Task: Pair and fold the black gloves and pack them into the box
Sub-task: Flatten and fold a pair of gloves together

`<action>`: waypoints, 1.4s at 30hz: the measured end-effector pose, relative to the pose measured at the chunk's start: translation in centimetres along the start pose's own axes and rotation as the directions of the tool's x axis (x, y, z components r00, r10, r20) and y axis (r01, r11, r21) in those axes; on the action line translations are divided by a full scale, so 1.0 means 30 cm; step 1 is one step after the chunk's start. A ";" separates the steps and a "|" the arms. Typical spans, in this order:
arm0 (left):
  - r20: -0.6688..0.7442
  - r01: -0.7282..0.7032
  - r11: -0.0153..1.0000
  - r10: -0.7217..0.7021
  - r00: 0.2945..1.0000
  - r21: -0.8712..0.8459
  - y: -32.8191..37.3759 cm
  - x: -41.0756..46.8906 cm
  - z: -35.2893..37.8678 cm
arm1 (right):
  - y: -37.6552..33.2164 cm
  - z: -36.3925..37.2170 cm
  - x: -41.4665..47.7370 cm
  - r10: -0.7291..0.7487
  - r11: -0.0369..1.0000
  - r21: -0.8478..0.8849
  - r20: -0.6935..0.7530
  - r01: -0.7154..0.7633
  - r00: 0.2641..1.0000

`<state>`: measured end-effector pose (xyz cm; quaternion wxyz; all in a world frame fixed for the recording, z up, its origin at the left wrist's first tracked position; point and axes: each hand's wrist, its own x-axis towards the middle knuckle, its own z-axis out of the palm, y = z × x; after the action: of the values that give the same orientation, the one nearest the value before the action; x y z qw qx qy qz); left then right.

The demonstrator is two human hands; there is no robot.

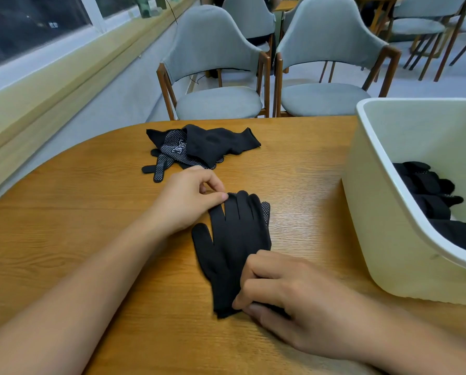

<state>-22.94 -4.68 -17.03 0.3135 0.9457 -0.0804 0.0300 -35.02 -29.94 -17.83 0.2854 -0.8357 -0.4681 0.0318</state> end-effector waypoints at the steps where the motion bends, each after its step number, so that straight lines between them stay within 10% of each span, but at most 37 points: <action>1: 0.001 -0.003 1.000 0.003 1.000 -0.006 0.003 0.001 0.000 | -0.002 -0.001 0.000 -0.003 1.000 0.000 0.004 0.003 1.000; 42: -0.035 -0.043 0.990 0.039 0.999 -0.137 0.022 0.024 0.022 | -0.006 -0.002 0.002 -0.004 1.000 -0.017 0.014 0.005 1.000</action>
<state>-22.34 -5.69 -17.09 0.3785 0.9194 -0.0966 0.0462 -35.09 -29.84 -17.68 0.2752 -0.8368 -0.4722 0.0333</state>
